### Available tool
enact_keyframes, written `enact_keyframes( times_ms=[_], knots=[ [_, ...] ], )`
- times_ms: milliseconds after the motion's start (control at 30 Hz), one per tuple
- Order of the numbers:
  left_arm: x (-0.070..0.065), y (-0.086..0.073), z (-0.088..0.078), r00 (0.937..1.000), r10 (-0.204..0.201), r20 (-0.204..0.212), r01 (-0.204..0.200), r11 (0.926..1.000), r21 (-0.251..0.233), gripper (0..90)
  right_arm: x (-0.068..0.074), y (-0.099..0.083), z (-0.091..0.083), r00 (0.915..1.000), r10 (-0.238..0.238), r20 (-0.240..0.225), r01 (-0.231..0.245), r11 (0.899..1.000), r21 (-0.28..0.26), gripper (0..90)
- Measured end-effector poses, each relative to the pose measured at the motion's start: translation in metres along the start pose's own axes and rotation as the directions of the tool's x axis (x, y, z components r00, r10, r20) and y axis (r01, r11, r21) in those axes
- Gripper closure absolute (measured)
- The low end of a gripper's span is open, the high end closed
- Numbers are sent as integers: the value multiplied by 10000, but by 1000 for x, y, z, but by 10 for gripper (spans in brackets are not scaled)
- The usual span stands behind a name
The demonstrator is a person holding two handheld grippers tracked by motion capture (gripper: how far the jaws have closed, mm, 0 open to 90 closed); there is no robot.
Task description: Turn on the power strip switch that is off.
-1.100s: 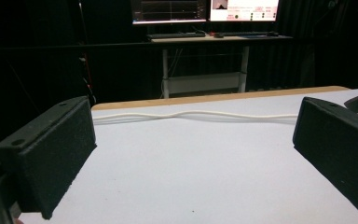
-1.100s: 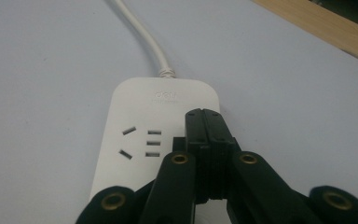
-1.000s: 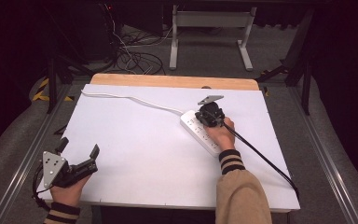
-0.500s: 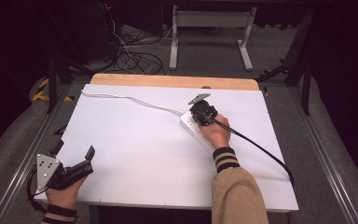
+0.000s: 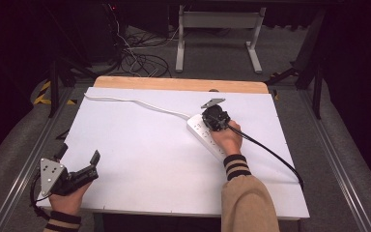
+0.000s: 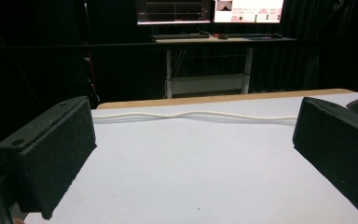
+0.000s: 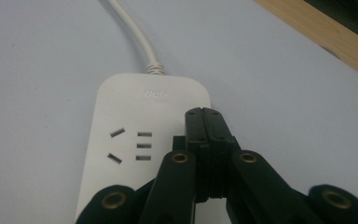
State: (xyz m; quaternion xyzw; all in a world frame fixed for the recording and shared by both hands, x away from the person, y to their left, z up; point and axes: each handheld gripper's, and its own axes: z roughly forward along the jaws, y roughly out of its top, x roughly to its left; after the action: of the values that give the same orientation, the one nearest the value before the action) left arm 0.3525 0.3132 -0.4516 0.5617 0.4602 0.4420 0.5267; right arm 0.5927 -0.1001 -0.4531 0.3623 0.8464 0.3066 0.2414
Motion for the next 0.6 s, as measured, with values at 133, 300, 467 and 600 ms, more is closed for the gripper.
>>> enact_keyframes(
  times_ms=[133,300,467,600],
  knots=[
    [-1,0,1,10000,38,17,-38,10000,7,0,3,1,0,10000,-68,10,68,9999,-79,900],
    [-2,1,0,10000,62,12,-62,10000,-28,0,3,0,0,9998,216,-37,-216,9998,18,900],
    [-1,1,-1,10000,61,-28,-61,10000,-12,0,7,0,1,9989,318,-343,-323,9994,-129,900],
    [0,1,-2,10000,53,-79,-53,10000,-42,0,6,0,1,9983,368,-446,-374,9992,-122,900]
  ],
)
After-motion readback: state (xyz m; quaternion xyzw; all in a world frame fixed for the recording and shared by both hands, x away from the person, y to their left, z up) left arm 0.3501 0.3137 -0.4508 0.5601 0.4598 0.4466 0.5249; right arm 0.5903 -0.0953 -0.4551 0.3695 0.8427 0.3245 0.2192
